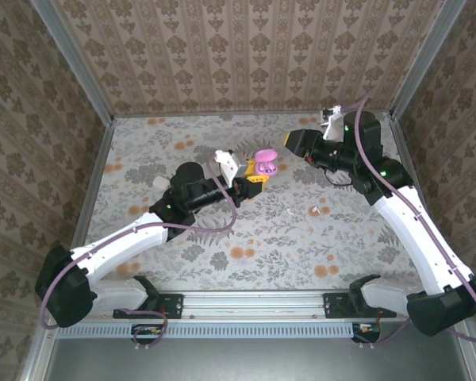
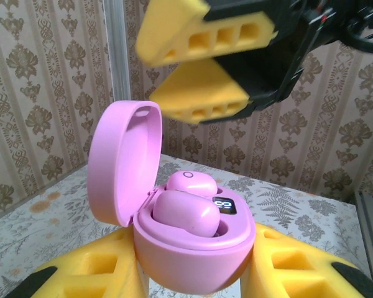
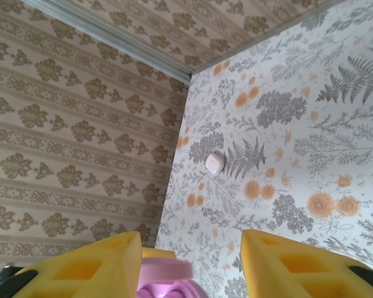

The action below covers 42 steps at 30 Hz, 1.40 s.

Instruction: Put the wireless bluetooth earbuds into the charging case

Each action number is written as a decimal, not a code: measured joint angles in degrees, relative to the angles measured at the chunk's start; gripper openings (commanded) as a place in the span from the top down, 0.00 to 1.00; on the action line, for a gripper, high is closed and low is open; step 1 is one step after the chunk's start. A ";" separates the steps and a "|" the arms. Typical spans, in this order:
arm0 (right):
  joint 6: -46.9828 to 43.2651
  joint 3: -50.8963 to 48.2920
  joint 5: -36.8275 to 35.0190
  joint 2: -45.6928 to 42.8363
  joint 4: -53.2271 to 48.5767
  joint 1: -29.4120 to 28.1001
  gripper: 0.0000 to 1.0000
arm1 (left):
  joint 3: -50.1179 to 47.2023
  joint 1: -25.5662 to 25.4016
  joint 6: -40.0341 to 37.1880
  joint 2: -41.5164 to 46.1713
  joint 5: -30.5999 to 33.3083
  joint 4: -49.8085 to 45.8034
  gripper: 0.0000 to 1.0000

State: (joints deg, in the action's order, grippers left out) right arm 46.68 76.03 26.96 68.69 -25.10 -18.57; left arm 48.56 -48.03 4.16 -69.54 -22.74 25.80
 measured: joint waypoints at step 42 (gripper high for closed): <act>1.90 2.03 11.26 5.88 0.11 -0.44 0.51 | 0.63 -0.98 -0.81 -0.26 0.79 -0.70 0.64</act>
State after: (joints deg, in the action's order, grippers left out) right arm 48.58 78.06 38.22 74.56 -24.99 -19.00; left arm 49.19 -49.01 3.36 -69.80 -21.96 25.10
